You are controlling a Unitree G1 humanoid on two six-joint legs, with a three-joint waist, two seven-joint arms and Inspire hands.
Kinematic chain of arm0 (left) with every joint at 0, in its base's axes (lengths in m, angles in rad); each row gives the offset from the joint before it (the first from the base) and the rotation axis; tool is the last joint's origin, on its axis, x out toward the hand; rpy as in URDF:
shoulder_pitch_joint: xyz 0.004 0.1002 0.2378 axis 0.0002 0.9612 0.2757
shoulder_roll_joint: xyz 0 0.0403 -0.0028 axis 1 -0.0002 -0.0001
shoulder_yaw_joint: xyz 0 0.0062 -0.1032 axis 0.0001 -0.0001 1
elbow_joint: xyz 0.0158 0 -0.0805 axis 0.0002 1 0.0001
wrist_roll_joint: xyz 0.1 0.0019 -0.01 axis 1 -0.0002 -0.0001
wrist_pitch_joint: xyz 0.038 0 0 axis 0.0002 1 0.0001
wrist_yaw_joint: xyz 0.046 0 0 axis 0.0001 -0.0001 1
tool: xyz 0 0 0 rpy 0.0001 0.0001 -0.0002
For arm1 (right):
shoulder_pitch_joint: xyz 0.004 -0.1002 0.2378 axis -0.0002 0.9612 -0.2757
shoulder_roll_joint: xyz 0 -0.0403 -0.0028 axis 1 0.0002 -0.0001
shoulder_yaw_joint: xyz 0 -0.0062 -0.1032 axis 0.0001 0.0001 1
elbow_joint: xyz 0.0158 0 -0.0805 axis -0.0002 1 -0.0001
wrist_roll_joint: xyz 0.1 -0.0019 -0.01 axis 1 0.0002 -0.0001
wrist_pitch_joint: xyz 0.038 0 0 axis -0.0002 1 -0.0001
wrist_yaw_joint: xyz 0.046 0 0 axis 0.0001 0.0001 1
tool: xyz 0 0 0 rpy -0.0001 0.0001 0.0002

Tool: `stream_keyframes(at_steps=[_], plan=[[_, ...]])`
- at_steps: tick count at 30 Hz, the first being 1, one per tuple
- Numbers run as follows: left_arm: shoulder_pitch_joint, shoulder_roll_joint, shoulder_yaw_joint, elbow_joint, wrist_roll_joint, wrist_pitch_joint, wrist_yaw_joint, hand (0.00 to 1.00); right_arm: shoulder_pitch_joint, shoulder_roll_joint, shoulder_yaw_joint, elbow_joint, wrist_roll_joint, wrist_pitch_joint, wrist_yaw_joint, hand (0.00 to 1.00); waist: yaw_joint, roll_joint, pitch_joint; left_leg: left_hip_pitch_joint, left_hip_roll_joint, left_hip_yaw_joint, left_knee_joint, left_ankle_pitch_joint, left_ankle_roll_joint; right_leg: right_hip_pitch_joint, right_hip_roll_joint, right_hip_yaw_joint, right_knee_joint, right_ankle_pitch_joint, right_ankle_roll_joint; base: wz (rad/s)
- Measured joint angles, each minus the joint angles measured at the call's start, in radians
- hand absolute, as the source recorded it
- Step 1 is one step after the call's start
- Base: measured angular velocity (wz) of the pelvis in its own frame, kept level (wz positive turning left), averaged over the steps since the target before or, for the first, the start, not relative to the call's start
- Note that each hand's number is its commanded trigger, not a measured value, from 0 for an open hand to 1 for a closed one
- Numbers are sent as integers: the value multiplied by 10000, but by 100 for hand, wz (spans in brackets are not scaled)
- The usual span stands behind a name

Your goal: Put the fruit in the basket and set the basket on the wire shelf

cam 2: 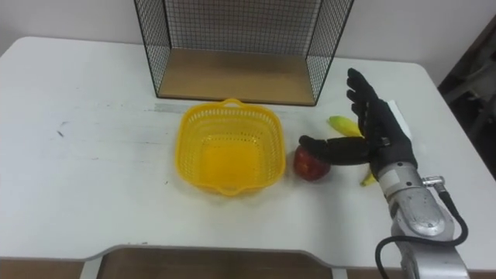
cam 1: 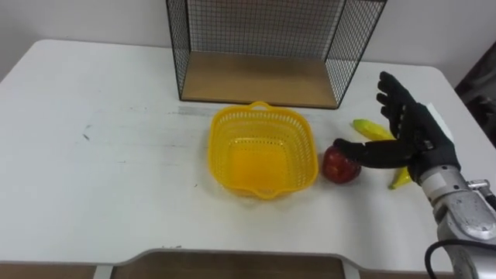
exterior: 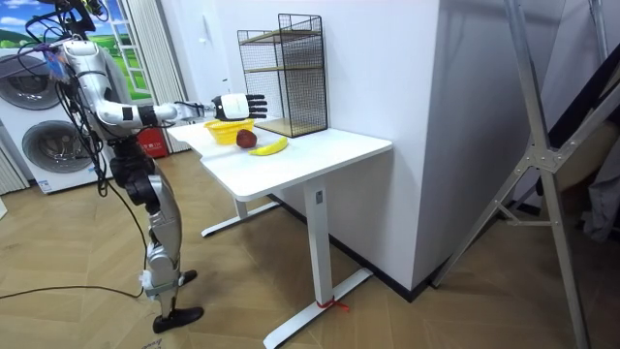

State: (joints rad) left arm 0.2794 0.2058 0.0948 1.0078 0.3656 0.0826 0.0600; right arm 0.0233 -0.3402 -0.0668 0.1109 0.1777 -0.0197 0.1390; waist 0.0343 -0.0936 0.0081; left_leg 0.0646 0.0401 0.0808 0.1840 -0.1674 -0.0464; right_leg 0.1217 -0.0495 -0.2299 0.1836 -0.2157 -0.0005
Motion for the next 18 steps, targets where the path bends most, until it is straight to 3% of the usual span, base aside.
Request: stream_keyframes(at_steps=[18], plan=[[-35, -3, -44, 328, -1, 14, 11, 0, 20, 1, 157, 889, -335, 168, 544, 0, -1, 31, -12, -24, 0, -39, 76, -2, 2, 44, -2, -69, -21, 0, 0, 1]])
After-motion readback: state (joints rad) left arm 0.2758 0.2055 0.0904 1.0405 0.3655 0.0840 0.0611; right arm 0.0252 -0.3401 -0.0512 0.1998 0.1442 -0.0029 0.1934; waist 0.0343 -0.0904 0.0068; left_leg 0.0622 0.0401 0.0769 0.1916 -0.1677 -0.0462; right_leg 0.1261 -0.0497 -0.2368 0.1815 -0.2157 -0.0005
